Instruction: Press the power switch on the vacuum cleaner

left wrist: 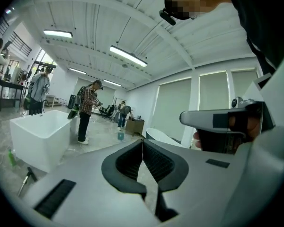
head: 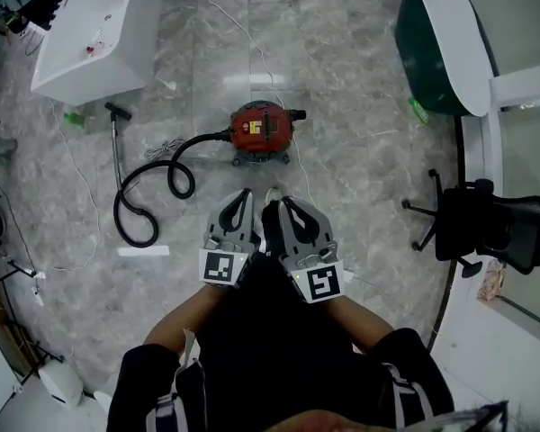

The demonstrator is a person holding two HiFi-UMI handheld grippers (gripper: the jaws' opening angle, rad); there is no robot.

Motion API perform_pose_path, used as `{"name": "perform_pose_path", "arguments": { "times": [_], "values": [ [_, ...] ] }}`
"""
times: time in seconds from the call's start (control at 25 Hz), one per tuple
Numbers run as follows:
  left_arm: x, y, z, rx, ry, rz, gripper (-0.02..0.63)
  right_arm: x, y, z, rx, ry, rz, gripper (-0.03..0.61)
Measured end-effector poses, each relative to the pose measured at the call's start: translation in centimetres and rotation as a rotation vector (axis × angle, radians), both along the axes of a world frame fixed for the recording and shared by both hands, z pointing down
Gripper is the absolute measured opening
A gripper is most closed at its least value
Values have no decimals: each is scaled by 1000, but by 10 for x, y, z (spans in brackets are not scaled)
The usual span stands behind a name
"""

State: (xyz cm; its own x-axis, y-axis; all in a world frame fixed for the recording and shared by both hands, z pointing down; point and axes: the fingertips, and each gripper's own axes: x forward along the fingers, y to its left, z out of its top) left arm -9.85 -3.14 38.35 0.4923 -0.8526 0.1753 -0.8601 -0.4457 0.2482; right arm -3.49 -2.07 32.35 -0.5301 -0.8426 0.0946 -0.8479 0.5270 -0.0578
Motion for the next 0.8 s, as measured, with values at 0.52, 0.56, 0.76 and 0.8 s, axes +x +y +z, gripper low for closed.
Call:
{"name": "perform_pose_path", "arguments": {
  "times": [0.52, 0.56, 0.76, 0.8],
  "values": [
    [45, -71, 44, -87, -84, 57, 18, 27, -72, 31, -27, -39, 42, 20],
    [46, -79, 50, -105, -85, 56, 18, 29, -77, 34, -36, -43, 45, 20],
    [42, -118, 77, -174, -96, 7, 18, 37, -104, 52, -52, -47, 61, 20],
    [41, -125, 83, -195, -89, -4, 18, 38, -109, 56, -51, -45, 64, 20]
  ]
}}
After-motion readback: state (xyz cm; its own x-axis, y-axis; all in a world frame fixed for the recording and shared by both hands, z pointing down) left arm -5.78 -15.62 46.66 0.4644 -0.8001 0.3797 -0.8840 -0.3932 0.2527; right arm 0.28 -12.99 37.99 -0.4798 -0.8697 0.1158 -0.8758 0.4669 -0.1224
